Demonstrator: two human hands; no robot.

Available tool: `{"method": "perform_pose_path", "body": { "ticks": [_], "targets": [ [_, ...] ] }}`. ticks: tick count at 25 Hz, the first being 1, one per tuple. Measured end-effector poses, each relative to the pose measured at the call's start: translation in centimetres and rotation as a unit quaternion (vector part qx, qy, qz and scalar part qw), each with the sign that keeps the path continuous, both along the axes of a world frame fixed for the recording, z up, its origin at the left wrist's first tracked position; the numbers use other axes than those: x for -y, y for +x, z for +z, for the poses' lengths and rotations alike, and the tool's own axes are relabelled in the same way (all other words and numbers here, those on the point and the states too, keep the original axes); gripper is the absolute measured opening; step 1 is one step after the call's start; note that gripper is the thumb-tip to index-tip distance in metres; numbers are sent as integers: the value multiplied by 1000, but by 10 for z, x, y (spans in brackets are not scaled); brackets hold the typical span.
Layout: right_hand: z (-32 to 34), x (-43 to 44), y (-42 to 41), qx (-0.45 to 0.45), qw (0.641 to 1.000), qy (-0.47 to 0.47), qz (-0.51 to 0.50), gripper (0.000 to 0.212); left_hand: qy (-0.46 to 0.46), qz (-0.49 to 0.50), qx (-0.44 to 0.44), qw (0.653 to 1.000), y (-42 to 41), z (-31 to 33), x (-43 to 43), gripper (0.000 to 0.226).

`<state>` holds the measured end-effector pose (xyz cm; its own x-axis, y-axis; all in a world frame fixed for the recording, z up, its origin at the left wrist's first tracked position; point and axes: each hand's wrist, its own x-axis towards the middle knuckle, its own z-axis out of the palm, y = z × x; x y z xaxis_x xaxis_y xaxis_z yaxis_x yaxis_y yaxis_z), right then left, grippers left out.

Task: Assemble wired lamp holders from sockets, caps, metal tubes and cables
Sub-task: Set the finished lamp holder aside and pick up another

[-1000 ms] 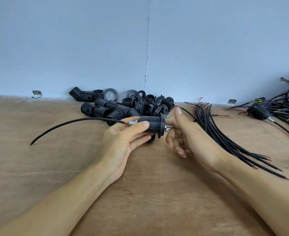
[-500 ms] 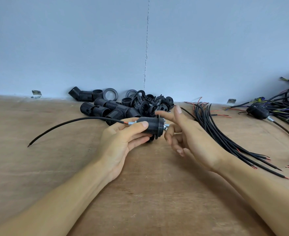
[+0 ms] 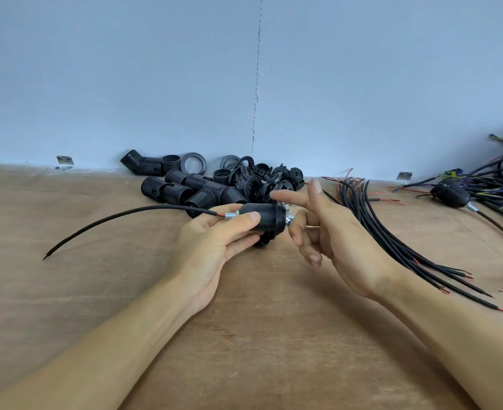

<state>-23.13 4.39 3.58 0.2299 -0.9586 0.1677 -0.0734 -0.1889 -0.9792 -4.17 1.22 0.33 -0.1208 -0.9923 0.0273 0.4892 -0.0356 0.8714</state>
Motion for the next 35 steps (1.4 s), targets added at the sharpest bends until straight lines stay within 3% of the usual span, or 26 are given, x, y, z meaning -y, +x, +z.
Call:
{"method": "perform_pose_path", "body": {
  "ticks": [2,10,14,18,21,26,29,31,35],
  "targets": [
    [-1,-1,1,-17,1000,15,-16,57,-13,-22,11,1000,0,-1,-2,42],
    [-4,0,-1,-75,994,84,2,81,-12,-26,-17,999,-1,2,-3,55],
    [-6,0,-1,-68,996,57,28,81,3,7,-27,1000,0,3,-1,58],
    [-1,3,-3,8,999,26,27,64,-2,10,2,1000,-1,1,-1,48],
    [0,3,-3,0,1000,27,-2,53,-23,-15,41,999,-1,1,-4,47],
    [-5,3,0,-54,996,62,-28,79,-30,-24,42,998,-1,1,-5,47],
    [-4,5,-1,-57,994,88,-20,72,-33,-29,44,998,-1,1,-6,34],
    [-6,7,-4,-71,992,99,-22,78,-34,-34,43,998,-1,3,-7,23],
    [-6,6,-1,-65,993,87,-53,71,-30,-32,42,998,-2,4,-7,18]
  ]
}}
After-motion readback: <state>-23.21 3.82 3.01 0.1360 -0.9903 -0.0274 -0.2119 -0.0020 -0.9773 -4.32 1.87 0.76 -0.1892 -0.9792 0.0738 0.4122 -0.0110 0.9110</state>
